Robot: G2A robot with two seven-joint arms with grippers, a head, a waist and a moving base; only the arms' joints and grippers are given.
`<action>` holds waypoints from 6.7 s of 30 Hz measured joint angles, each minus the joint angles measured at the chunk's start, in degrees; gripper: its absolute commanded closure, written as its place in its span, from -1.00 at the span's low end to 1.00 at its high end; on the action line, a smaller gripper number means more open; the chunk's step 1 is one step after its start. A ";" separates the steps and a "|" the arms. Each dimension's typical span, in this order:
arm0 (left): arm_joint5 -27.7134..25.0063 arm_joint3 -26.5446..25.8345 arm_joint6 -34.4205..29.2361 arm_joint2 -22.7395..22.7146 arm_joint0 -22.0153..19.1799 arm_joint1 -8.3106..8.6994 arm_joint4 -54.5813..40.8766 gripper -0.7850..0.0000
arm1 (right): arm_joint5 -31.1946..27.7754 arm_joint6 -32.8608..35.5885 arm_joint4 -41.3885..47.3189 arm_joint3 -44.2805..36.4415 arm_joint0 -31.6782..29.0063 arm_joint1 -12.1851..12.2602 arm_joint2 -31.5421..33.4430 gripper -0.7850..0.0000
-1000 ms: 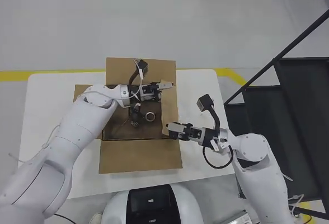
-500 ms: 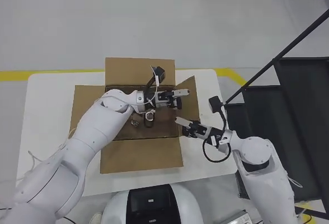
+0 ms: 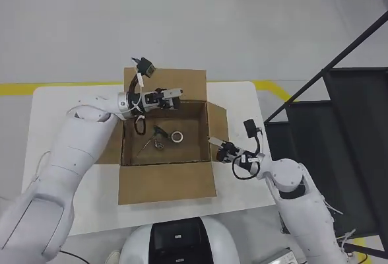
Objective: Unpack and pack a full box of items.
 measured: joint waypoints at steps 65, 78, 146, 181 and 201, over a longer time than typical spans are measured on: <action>11.42 -31.90 15.99 -40.20 32.93 12.44 20.11 -1.00 | 10.27 9.71 -29.61 13.00 36.67 -5.02 -37.90 -1.00; 11.42 -31.90 15.99 -40.20 32.93 12.44 20.11 -1.00 | 10.27 9.71 -29.61 13.00 36.67 -5.02 -37.90 -1.00; 11.42 -31.90 15.99 -40.20 32.93 12.44 20.11 -1.00 | -9.96 -0.73 -28.59 60.21 56.24 -23.85 -59.13 -0.52; 11.42 -31.90 15.99 -40.20 32.93 12.44 20.11 -1.00 | -23.57 1.71 -23.06 64.43 60.19 -23.71 -48.61 1.00; 11.42 -31.90 15.99 -40.20 32.93 12.44 20.11 -1.00 | -22.38 13.42 -19.96 23.47 37.03 -10.12 -23.62 1.00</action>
